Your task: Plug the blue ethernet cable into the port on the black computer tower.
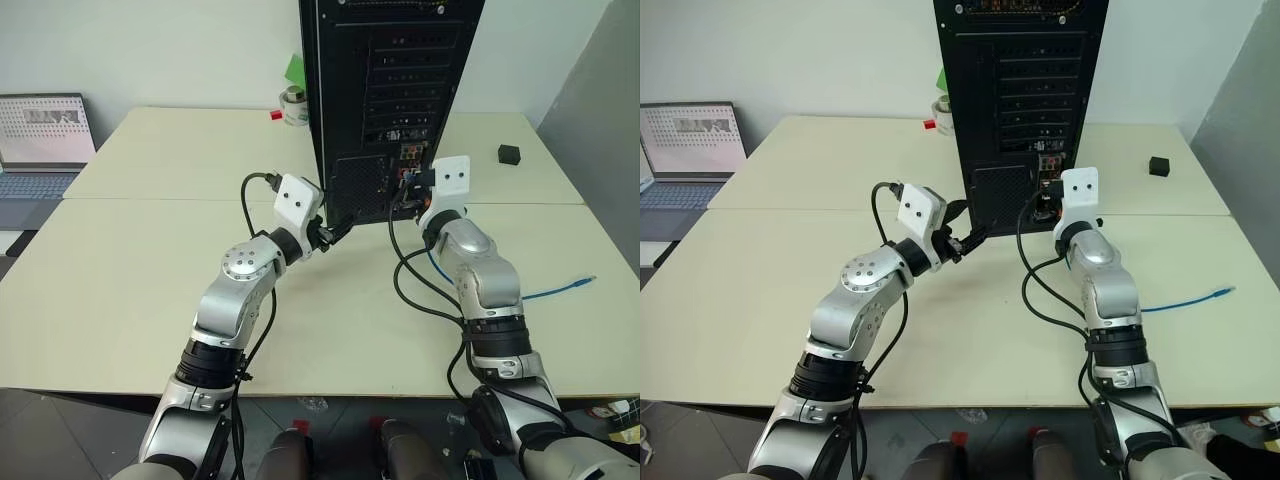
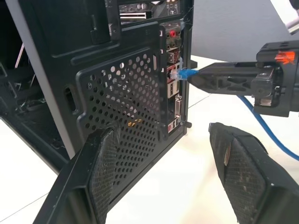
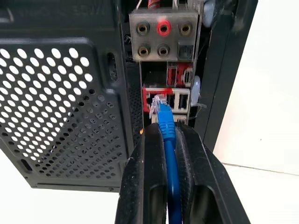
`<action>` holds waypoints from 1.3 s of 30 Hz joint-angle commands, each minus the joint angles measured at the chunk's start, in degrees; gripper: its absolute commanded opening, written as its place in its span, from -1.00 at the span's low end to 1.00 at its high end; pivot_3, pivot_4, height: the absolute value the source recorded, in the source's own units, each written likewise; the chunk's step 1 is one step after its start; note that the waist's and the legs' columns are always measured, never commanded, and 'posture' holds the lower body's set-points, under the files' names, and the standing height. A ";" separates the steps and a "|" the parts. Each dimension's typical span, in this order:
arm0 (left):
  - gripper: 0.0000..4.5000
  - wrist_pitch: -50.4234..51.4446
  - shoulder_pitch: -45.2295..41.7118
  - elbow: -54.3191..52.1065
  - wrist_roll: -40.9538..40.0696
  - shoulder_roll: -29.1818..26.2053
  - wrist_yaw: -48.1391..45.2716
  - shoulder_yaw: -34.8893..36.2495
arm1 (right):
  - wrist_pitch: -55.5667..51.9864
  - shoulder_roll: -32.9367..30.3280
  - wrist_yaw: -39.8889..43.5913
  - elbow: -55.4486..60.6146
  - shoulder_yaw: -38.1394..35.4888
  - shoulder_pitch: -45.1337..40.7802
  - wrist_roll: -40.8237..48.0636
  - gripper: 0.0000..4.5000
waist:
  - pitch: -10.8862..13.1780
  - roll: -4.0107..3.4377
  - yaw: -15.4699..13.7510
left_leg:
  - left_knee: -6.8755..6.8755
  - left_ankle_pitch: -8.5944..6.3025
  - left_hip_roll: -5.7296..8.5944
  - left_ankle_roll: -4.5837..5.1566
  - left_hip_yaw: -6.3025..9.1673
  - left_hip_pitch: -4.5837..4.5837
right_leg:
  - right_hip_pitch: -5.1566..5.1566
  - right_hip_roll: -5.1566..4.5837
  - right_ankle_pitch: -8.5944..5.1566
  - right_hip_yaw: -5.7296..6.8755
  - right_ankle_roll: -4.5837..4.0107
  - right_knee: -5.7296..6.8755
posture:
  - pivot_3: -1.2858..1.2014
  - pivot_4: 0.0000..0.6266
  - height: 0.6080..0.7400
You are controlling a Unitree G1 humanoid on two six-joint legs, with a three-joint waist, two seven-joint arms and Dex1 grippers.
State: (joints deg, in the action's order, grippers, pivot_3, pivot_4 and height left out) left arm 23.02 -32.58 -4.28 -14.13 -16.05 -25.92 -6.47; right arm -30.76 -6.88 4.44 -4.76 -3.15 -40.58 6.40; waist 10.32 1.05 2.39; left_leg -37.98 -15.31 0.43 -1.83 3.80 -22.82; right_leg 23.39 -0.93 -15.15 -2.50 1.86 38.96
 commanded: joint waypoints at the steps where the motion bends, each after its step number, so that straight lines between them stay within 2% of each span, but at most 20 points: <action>1: 0.43 -1.11 -0.13 -2.88 0.45 -0.21 -0.20 0.95 | -1.84 0.80 -0.40 5.65 0.43 0.19 0.46 -1.00 | 0.00 0.00 -0.01 | 0.00 0.00 0.00 0.00 0.00 0.00 | 0.00 0.00 0.00 0.00 0.00 0.00 | 0.03 -0.52 1.00; 39: 0.43 -0.83 0.11 -2.92 1.39 -0.40 -0.17 1.24 | 0.68 1.53 -1.83 0.12 -1.52 -2.17 0.35 -1.00 | 0.00 0.00 -0.06 | 0.01 0.00 0.01 0.00 -0.01 0.00 | 0.00 -0.01 0.00 -0.01 0.00 -0.01 | 0.03 -0.52 1.00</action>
State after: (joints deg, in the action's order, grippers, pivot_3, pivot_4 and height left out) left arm 23.05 -32.18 -4.29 -12.84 -16.28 -25.89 -6.34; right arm -31.38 -5.23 3.30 -5.10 -3.42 -41.23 6.52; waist 10.32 1.05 2.33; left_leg -37.97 -15.32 0.43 -1.83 3.79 -22.82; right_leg 23.39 -0.94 -15.15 -2.51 1.86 38.95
